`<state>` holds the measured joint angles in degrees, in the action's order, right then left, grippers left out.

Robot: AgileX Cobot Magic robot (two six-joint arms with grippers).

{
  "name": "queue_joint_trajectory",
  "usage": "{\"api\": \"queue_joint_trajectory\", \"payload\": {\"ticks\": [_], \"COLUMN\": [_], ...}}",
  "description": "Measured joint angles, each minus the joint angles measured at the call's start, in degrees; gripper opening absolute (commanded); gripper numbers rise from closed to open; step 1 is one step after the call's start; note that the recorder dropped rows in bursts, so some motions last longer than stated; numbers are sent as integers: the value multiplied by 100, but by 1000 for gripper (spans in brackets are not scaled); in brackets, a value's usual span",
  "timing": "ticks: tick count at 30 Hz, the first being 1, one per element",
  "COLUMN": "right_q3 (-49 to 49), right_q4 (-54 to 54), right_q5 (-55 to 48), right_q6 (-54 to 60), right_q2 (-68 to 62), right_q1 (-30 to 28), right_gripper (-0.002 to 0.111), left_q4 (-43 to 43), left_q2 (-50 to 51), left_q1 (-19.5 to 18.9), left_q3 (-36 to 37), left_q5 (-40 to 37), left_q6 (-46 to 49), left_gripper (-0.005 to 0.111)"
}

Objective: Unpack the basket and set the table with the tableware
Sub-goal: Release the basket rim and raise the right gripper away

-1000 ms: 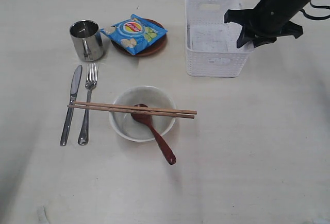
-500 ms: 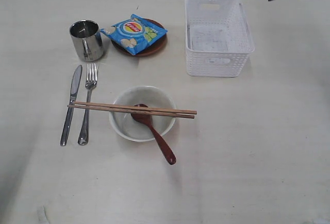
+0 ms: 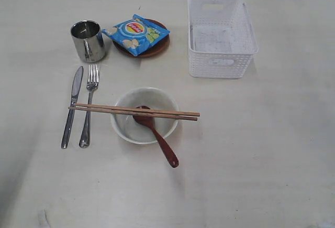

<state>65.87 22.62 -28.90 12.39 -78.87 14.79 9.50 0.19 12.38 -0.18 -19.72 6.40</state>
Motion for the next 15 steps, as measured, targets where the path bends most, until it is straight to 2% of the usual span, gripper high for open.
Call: {"api": "queue_joint_trajectory", "payload": {"ticks": [6,15], "right_q3": [-807,-904], "right_q4": [0,0], "right_q5": [191,277], "right_q6": [-24,-34], "right_q2": [875,1203], "right_q1": [0,10], "right_gripper": [0,0], "left_q4": [0,0], "left_q2": [0,0], "left_q1": [0,0], "left_q3": [0,0], "left_q5": [0,0], "left_q6": [0,0], "left_gripper": [0,0]}}
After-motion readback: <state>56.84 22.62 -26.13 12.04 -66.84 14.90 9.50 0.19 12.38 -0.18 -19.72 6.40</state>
